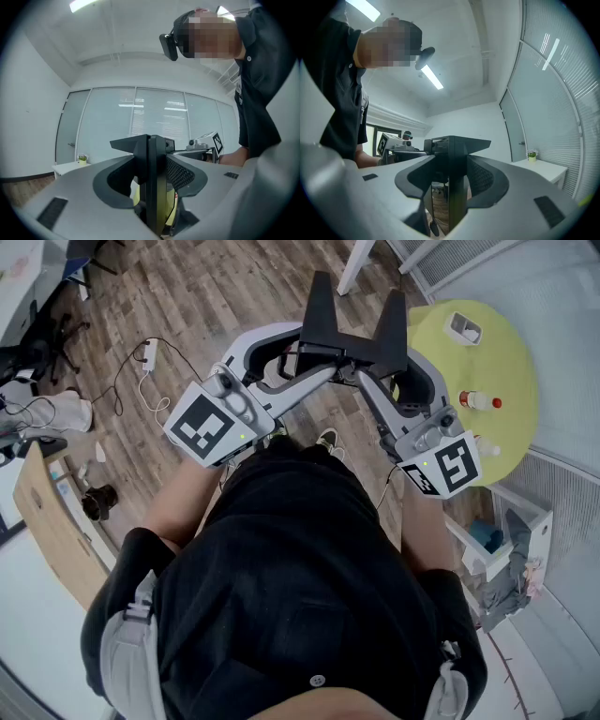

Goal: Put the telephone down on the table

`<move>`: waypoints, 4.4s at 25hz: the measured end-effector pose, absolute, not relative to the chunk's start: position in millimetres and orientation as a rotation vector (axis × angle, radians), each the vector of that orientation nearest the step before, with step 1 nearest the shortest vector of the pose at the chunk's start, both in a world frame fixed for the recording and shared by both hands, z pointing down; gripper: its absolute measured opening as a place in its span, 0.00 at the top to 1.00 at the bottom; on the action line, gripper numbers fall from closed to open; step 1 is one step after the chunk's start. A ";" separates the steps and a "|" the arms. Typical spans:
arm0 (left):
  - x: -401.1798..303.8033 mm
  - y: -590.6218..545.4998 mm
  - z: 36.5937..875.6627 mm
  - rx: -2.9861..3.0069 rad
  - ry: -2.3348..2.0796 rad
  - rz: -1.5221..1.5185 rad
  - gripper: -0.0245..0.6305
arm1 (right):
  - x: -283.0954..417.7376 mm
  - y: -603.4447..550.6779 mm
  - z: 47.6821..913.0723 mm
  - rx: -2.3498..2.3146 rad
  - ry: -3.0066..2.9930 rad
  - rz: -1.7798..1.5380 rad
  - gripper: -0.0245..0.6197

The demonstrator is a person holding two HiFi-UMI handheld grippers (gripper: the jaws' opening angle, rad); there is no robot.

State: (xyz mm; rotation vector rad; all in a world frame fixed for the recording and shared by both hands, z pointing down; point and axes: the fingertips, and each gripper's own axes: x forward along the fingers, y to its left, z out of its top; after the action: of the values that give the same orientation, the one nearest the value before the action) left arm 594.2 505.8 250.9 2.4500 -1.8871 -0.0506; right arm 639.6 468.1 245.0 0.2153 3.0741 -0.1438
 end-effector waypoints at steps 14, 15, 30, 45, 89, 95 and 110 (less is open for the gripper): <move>577.9 524.2 258.3 2.453 -1.916 -0.036 0.63 | 620.9 488.3 253.4 0.215 3.095 -0.098 0.62; 574.6 527.5 258.1 2.453 -1.919 -0.039 0.63 | 617.6 491.6 253.1 0.217 3.095 -0.096 0.62; 509.3 576.1 270.0 2.402 -1.983 -0.017 0.63 | 550.4 537.7 267.3 0.280 3.075 -0.139 0.62; 425.0 529.9 269.4 2.286 -2.128 -0.031 0.63 | 461.1 487.1 265.5 0.471 3.060 -0.115 0.62; 206.2 317.7 289.0 2.222 -2.157 -0.026 0.63 | 240.2 271.6 283.6 0.563 3.066 -0.167 0.62; 115.3 316.6 269.3 2.266 -2.093 -0.049 0.63 | 150.7 272.2 262.3 0.497 3.100 -0.160 0.62; 80.0 311.2 309.6 2.390 -1.964 -0.001 0.63 | 121.1 271.5 306.3 0.305 3.089 -0.201 0.62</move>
State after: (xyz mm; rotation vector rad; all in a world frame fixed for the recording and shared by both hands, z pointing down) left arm 80.0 311.2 309.6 2.3897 -1.9644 -0.0009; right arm 121.1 271.5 306.3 0.3054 3.0887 -0.2008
